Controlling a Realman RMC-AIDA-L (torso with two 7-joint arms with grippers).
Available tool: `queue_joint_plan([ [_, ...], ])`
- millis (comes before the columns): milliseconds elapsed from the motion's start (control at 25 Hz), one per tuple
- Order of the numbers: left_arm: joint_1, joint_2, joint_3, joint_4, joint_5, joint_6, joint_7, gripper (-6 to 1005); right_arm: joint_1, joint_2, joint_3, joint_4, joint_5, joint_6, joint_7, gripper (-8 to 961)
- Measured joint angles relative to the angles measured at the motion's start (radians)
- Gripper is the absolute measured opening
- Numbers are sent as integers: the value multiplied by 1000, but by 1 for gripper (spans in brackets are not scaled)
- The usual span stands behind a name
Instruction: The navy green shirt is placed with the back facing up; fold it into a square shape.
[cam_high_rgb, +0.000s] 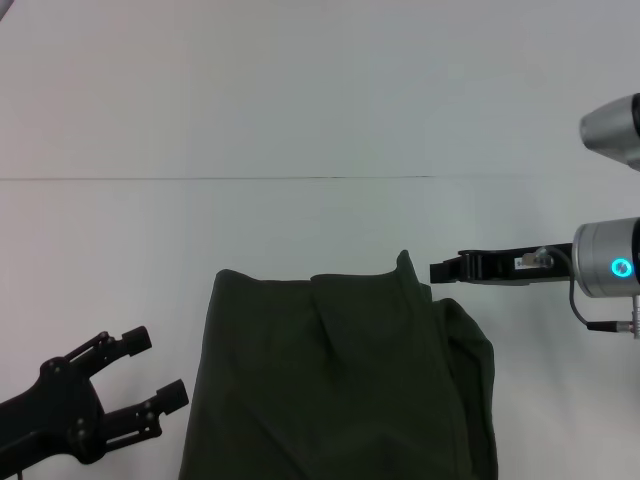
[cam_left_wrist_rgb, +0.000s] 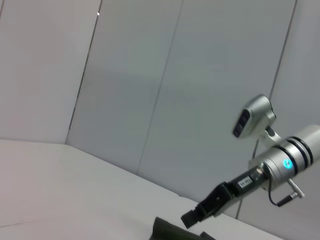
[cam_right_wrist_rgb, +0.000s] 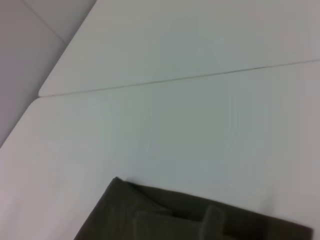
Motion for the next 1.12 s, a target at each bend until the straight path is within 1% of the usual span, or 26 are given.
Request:
queue_joint_plan([
  [240, -22, -1, -18, -1, -5, -13, -33, 946, 0, -4, 106, 64, 25, -23, -73, 84],
  [320, -27, -1, -21, -4, -5, -19, -38, 946, 3, -13, 149, 86, 45, -40, -77, 93],
  [400, -32, -1, -22, -8, -6, -25, -40, 946, 12, -29, 184, 118, 70, -61, -77, 101],
  [480, -34, -1, -23, -10, -6, -30, -44, 946, 26, -47, 197, 156, 96, -78, -78, 110],
  [520, -36, -1, -23, -10, -6, -34, -47, 946, 36, -52, 196, 171, 97, -80, -73, 115],
  [600, -39, -1, -23, -10, -7, -41, -50, 946, 61, -59, 191, 199, 82, -79, -54, 123],
  [680, -40, -1, -23, -10, -8, -46, -50, 946, 91, -57, 183, 221, 43, -66, -33, 132],
  [800, -41, -1, -24, -10, -9, -51, -51, 946, 132, -47, 175, 241, -11, -42, -10, 251],
  [880, -41, -1, -24, -10, -9, -55, -51, 946, 146, -42, 171, 245, -26, -34, -5, 331],
  [1000, -41, -1, -24, -10, -9, -59, -51, 946, 158, -36, 169, 248, -35, -27, -3, 572],
  [1120, -39, -1, -24, -10, -9, -59, -51, 946, 163, -33, 161, 254, -35, -20, -3, 716],
])
